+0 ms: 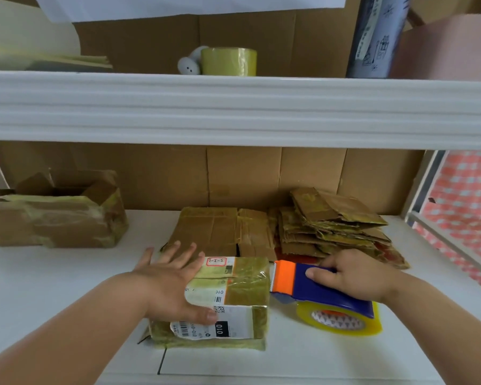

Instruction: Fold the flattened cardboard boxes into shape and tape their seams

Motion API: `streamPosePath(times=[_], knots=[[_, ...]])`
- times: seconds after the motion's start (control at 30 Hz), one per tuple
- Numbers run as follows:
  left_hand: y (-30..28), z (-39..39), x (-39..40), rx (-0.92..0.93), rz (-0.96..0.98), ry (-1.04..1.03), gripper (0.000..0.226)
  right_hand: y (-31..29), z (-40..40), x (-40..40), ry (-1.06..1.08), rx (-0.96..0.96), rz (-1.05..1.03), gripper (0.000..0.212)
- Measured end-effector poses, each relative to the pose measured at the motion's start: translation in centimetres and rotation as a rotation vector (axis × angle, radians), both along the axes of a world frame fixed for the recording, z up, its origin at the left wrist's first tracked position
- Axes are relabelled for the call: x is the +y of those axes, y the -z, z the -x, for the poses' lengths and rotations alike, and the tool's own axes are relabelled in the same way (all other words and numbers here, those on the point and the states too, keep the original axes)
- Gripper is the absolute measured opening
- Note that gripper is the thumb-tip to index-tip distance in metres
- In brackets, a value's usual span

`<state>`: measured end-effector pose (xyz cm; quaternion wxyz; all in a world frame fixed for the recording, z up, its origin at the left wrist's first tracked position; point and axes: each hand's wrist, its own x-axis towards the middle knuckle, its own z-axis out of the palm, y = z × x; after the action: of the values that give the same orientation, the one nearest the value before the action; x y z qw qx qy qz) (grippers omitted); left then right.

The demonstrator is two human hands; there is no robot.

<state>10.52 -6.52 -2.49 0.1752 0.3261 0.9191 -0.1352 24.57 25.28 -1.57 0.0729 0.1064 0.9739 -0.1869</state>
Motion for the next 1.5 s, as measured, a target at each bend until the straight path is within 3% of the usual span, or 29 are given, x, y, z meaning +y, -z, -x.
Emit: streamPosePath(times=[0.1,0.2,0.3,0.57,0.77,0.87,1.13,1.3,1.5], knots=[[-1.2,-0.9,1.8,0.043,-0.018,0.062,0.135,0.4,-0.1,-0.1,-0.013,0.012,-0.010,0.052],[-1.0,-2.3,4.1,-0.024,-0.177,0.194,0.121,0.5,-0.3,-0.3,-0.005,0.025,-0.003,0.044],[0.5,-3.1,5.6,-0.069,-0.212,0.279,0.111,1.0,-0.7,-0.4,0.018,0.057,0.041,0.044],[1.3,-2.8,5.8,-0.050,-0.180,0.269,0.105,2.1,-2.8,1.2,0.025,0.207,0.117,0.062],[1.0,-2.8,5.7,-0.060,-0.184,0.261,0.099,1.6,-4.9,2.9,0.055,0.210,0.113,0.072],[1.1,-2.9,5.8,-0.051,-0.183,0.262,0.098,1.1,-5.3,3.3,0.042,0.156,0.042,0.078],[1.5,-3.2,5.4,-0.019,-0.196,0.242,0.098,0.3,-2.1,-0.5,-0.057,-0.002,-0.280,0.051],[1.7,-3.6,5.2,-0.008,-0.218,0.232,0.098,0.2,-0.4,-2.0,-0.042,-0.015,-0.342,0.051],[2.0,-3.7,5.1,0.006,-0.223,0.227,0.101,0.4,1.8,-3.3,0.021,-0.108,-0.261,0.056]])
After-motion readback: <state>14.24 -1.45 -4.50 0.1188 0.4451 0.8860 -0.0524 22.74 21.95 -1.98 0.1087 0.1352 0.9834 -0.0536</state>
